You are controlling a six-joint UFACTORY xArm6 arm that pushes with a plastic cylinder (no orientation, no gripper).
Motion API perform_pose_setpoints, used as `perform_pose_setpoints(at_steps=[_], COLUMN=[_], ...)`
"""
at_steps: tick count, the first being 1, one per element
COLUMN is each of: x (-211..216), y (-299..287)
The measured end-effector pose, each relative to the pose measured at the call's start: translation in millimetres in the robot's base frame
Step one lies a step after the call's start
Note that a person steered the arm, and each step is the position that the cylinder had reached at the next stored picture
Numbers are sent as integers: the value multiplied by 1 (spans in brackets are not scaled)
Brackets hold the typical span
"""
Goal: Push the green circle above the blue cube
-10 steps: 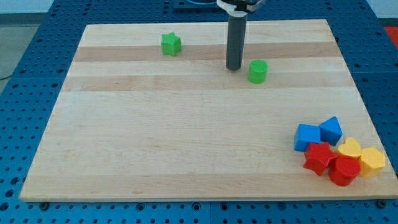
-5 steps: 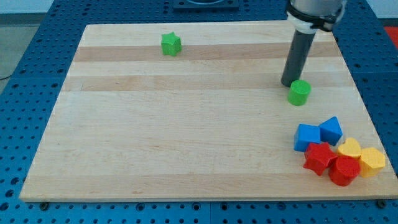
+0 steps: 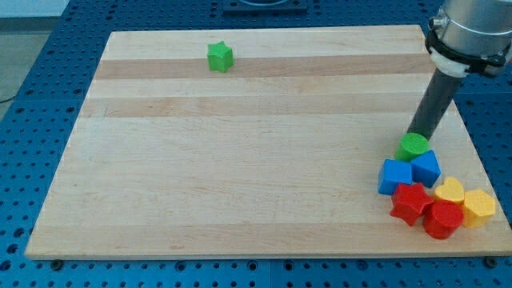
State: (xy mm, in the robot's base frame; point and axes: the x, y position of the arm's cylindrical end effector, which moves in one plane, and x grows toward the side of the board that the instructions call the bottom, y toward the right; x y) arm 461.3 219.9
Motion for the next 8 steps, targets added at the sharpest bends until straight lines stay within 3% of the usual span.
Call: perform_pose_setpoints(at_steps=[5, 8], x=[37, 26], y=[0, -11])
